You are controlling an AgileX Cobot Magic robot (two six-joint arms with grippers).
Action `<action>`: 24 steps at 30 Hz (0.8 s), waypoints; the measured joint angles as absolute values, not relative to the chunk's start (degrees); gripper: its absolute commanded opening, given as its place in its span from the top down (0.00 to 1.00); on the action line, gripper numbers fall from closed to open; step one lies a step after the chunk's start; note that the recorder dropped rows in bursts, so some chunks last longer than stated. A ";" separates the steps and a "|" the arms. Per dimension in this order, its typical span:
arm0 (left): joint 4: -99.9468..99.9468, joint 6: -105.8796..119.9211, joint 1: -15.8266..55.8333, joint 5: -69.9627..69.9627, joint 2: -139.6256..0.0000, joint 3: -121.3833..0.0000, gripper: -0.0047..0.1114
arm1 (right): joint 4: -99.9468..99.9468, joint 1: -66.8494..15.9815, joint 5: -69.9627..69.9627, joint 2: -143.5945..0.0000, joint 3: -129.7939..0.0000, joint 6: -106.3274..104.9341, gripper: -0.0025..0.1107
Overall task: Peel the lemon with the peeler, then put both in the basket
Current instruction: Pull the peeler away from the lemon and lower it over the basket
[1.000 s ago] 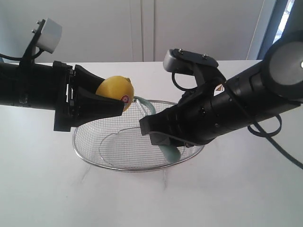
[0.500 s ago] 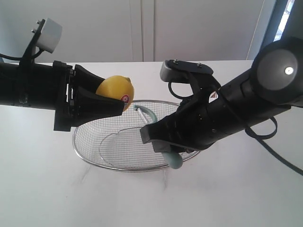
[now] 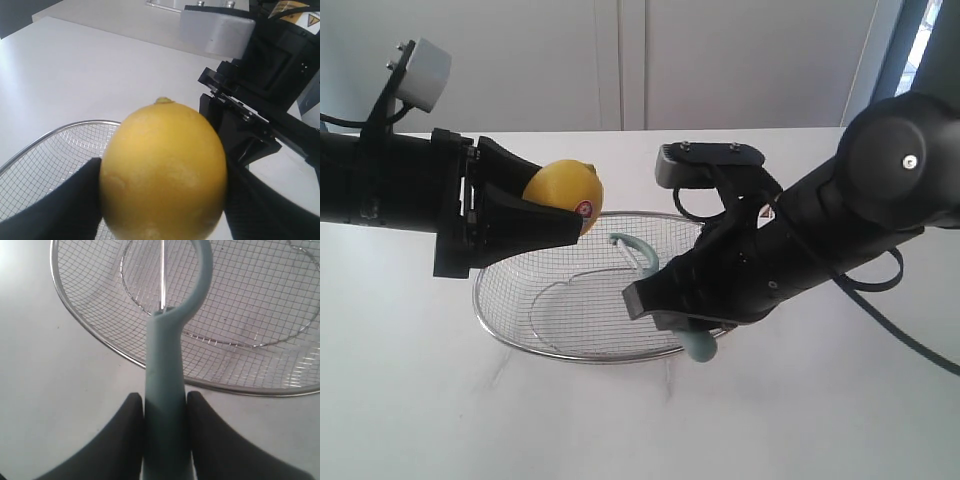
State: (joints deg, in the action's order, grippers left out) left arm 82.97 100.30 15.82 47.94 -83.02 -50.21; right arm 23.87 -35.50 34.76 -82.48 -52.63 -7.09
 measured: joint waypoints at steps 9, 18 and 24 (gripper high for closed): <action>82.97 101.15 15.82 47.94 -83.02 -50.21 0.96 | 17.05 -34.04 34.40 -82.48 -53.41 -7.09 0.98; 82.97 101.15 15.82 48.06 -83.02 -50.21 0.96 | 12.79 -29.22 35.13 -82.53 -56.97 -7.09 0.98; 82.97 101.15 15.82 48.06 -83.02 -50.21 0.96 | 9.94 -28.97 36.54 -82.53 -60.36 -7.57 0.98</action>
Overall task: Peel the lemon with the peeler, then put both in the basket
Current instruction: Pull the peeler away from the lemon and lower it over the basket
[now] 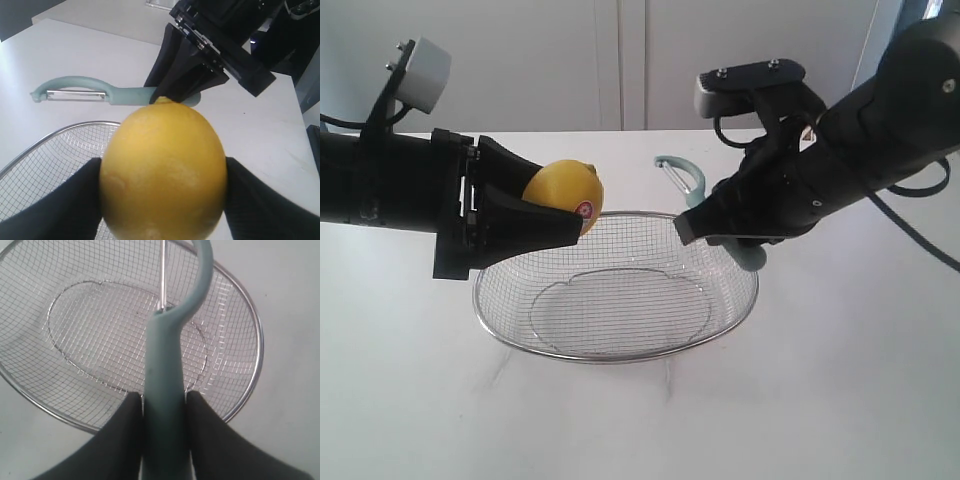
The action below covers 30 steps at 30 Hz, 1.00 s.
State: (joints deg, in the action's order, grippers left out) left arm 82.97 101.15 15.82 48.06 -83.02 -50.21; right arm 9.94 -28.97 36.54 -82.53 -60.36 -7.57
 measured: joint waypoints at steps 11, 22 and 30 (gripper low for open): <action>82.97 101.20 15.82 48.06 -83.02 -50.21 0.96 | 9.53 -28.97 46.47 -86.14 -70.85 -16.16 0.98; 82.97 101.29 15.82 48.06 -83.02 -50.21 0.96 | 16.77 -25.18 58.42 -95.39 -81.71 -26.32 0.98; 82.97 101.33 15.82 48.06 -83.02 -50.21 0.96 | 22.52 -22.51 58.96 -100.80 -82.60 -33.24 0.98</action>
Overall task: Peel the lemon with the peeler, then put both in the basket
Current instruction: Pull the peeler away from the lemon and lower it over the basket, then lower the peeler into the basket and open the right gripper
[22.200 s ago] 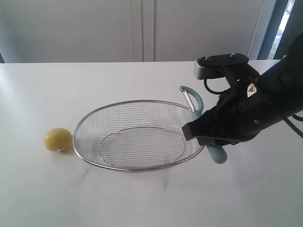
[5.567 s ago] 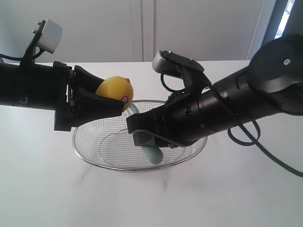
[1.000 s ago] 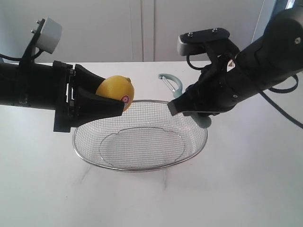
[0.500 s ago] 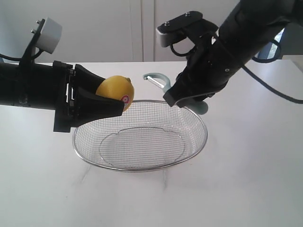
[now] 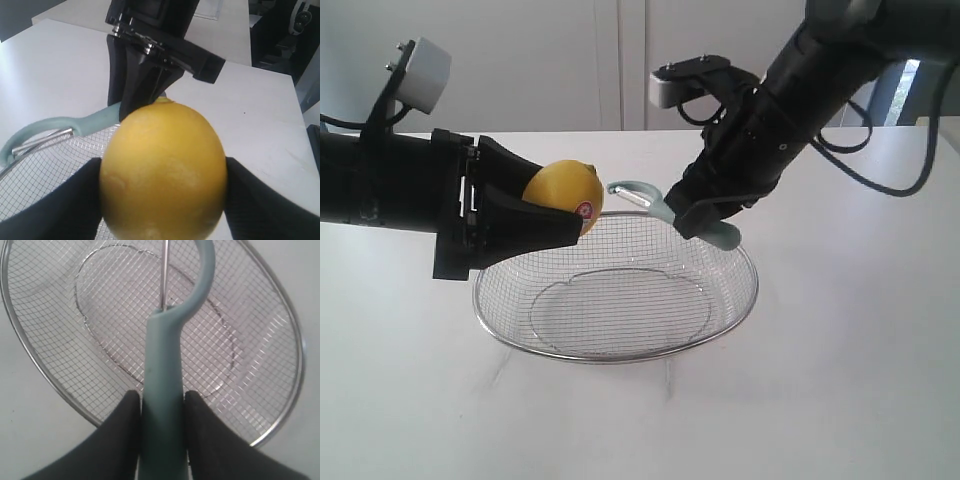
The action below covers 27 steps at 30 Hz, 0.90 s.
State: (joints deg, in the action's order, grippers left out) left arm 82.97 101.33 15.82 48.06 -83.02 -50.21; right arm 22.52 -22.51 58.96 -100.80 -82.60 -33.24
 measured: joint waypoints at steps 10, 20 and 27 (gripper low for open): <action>82.97 101.33 15.82 48.06 -83.02 -50.21 0.96 | 27.90 -22.51 57.11 -109.61 -82.60 -41.33 0.98; 83.47 101.42 15.82 48.06 -83.02 -50.21 0.96 | 28.11 -22.51 49.80 -115.54 -82.60 -41.43 0.98; 83.47 101.42 15.82 48.06 -83.02 -50.21 0.96 | 28.11 -22.51 44.81 -115.81 -82.60 -41.43 0.98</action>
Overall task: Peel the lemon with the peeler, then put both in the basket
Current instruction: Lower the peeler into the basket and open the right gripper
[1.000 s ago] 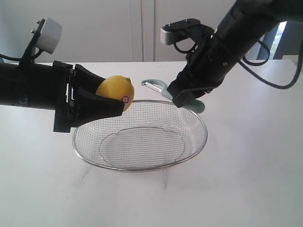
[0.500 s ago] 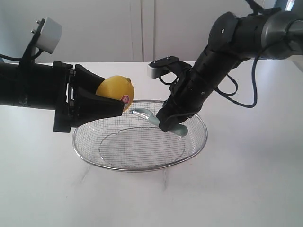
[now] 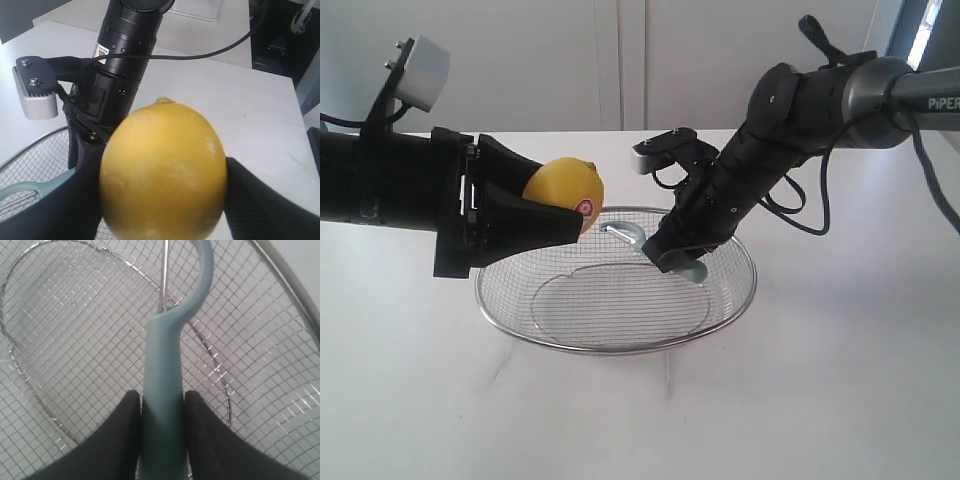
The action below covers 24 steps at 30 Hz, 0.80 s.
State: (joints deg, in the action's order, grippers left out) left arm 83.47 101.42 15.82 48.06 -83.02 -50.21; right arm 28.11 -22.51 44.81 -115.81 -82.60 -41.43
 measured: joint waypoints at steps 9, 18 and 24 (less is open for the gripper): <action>83.92 101.57 15.82 48.06 -83.02 -50.21 0.96 | 28.11 -22.51 47.93 -115.81 -82.60 -41.43 0.98; 83.92 101.57 15.82 48.06 -83.02 -50.21 0.96 | 27.79 -22.51 47.24 -115.81 -82.60 -41.18 0.98; 83.92 101.57 15.82 48.06 -83.02 -50.21 0.96 | 27.75 -22.51 47.35 -115.81 -82.60 -40.53 0.90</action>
State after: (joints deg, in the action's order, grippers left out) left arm 83.92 101.57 15.82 48.06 -83.02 -50.21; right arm 27.75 -22.51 47.35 -115.81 -82.60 -40.53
